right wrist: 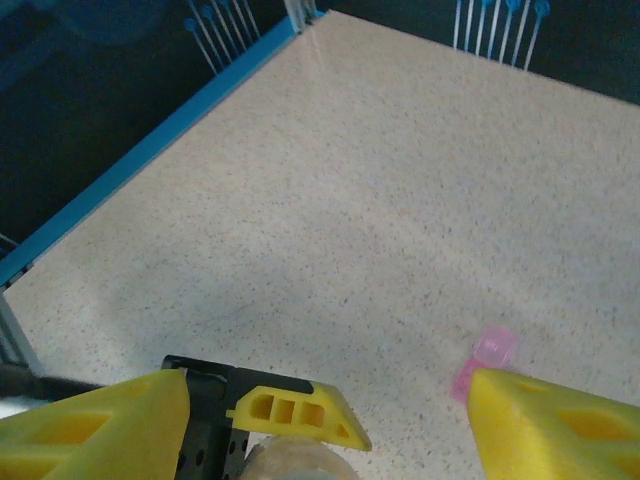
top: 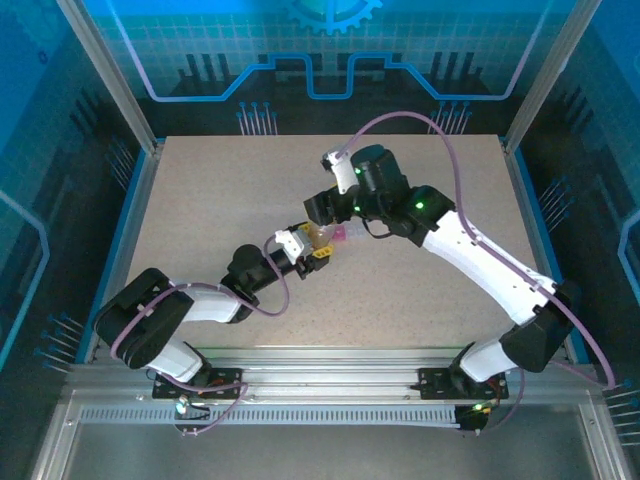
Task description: Sort the pills into containers
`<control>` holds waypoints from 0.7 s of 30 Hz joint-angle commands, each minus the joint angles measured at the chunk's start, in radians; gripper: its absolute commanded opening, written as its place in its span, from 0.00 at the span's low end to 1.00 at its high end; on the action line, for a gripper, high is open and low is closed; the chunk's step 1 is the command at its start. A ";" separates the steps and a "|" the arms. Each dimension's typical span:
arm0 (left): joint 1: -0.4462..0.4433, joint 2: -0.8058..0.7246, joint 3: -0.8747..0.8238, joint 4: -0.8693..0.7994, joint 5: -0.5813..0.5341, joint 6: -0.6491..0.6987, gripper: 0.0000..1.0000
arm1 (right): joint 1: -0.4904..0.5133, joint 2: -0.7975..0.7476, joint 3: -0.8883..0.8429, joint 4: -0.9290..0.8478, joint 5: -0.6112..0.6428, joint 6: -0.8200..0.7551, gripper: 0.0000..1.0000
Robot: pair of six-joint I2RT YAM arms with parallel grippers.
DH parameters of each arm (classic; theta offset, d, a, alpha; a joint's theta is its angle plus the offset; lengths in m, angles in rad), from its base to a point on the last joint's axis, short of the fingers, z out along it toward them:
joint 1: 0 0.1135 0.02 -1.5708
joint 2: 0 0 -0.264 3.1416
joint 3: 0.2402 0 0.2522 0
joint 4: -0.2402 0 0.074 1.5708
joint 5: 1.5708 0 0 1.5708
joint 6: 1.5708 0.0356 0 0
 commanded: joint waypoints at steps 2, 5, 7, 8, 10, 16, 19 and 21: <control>-0.011 -0.014 0.002 0.016 -0.126 0.048 0.00 | 0.025 0.022 0.022 0.003 0.076 0.118 0.72; -0.012 -0.018 -0.005 0.029 -0.154 0.056 0.00 | 0.030 0.020 0.002 0.010 0.078 0.130 0.71; -0.012 -0.020 -0.007 0.029 -0.169 0.059 0.00 | 0.033 0.018 -0.009 0.010 0.080 0.135 0.71; -0.012 -0.022 -0.008 0.032 -0.177 0.061 0.00 | 0.035 0.017 -0.017 0.010 0.083 0.135 0.71; -0.014 -0.024 -0.011 0.035 -0.185 0.063 0.00 | 0.037 0.017 -0.031 0.012 0.083 0.142 0.71; -0.021 -0.024 -0.012 0.044 -0.211 0.067 0.00 | 0.041 0.023 -0.066 0.030 0.049 0.164 0.70; -0.024 -0.028 -0.011 0.040 -0.218 0.073 0.00 | 0.042 0.026 -0.074 0.037 0.034 0.166 0.60; -0.024 -0.032 -0.009 0.037 -0.219 0.075 0.00 | 0.042 0.023 -0.081 0.045 0.021 0.165 0.49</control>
